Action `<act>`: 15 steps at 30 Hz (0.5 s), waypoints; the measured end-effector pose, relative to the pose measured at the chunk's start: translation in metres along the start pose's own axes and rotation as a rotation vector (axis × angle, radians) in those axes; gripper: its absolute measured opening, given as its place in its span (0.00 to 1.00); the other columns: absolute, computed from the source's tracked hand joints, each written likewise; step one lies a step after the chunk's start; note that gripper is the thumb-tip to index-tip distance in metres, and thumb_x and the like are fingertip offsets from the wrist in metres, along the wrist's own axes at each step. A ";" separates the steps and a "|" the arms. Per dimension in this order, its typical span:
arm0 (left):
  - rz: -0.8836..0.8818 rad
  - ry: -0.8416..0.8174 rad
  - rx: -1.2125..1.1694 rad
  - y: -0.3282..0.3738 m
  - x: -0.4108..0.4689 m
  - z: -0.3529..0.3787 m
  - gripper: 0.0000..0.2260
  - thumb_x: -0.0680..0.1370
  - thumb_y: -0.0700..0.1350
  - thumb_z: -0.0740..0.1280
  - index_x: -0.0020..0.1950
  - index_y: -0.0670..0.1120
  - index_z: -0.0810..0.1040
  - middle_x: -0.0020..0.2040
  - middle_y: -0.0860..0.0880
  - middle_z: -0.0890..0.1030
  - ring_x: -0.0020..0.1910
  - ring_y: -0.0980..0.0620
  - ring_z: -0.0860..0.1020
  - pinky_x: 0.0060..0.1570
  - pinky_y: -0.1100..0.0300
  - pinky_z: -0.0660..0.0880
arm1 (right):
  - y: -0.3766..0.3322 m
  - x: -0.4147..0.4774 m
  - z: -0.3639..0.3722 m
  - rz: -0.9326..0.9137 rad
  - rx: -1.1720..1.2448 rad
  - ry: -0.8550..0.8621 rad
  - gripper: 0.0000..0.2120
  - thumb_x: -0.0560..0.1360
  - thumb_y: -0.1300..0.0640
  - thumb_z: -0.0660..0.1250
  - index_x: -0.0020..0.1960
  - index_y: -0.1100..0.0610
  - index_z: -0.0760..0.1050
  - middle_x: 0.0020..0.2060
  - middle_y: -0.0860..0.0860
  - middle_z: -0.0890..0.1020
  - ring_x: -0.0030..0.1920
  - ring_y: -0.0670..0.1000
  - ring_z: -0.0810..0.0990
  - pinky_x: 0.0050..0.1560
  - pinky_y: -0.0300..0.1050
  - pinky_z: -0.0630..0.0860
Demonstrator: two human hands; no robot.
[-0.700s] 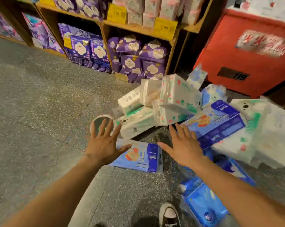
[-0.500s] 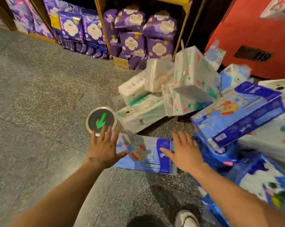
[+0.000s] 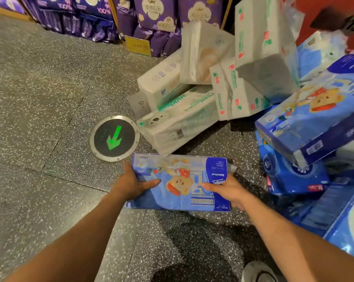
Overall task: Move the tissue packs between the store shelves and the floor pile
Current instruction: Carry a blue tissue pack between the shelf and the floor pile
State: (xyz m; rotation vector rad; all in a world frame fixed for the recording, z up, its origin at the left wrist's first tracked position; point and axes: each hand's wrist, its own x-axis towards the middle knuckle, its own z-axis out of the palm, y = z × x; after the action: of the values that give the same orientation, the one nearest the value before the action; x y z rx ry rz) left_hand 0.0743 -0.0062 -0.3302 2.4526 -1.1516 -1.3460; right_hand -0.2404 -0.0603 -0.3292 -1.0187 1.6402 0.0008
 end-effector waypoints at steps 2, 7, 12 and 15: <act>-0.013 0.012 -0.033 -0.003 -0.001 0.002 0.45 0.65 0.60 0.80 0.72 0.42 0.63 0.57 0.44 0.77 0.59 0.40 0.78 0.56 0.51 0.74 | 0.007 -0.001 0.005 -0.024 0.135 -0.025 0.48 0.49 0.36 0.85 0.64 0.52 0.77 0.55 0.49 0.86 0.53 0.50 0.86 0.60 0.60 0.81; -0.045 0.025 -0.063 0.004 -0.046 -0.022 0.38 0.65 0.59 0.80 0.66 0.43 0.69 0.51 0.49 0.74 0.58 0.42 0.78 0.48 0.57 0.68 | -0.014 -0.048 0.004 -0.046 0.182 0.024 0.22 0.69 0.59 0.80 0.57 0.49 0.74 0.52 0.51 0.85 0.51 0.52 0.85 0.55 0.54 0.81; -0.041 0.117 -0.150 0.044 -0.141 -0.091 0.39 0.63 0.63 0.80 0.67 0.50 0.69 0.55 0.48 0.80 0.56 0.43 0.80 0.47 0.55 0.71 | -0.076 -0.141 -0.037 -0.159 0.143 0.064 0.28 0.69 0.55 0.81 0.62 0.50 0.70 0.52 0.48 0.84 0.51 0.49 0.83 0.56 0.52 0.79; -0.011 0.211 -0.213 0.087 -0.215 -0.161 0.39 0.62 0.65 0.80 0.66 0.52 0.71 0.54 0.51 0.82 0.52 0.46 0.81 0.44 0.56 0.71 | -0.145 -0.220 -0.078 -0.266 0.145 0.078 0.27 0.69 0.55 0.80 0.62 0.51 0.71 0.52 0.46 0.83 0.50 0.43 0.81 0.53 0.48 0.75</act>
State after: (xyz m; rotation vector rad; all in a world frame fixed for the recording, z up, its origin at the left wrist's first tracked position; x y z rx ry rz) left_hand 0.0801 0.0369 -0.0511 2.3802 -0.8987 -1.1150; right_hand -0.2198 -0.0557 -0.0550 -1.1285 1.5390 -0.3353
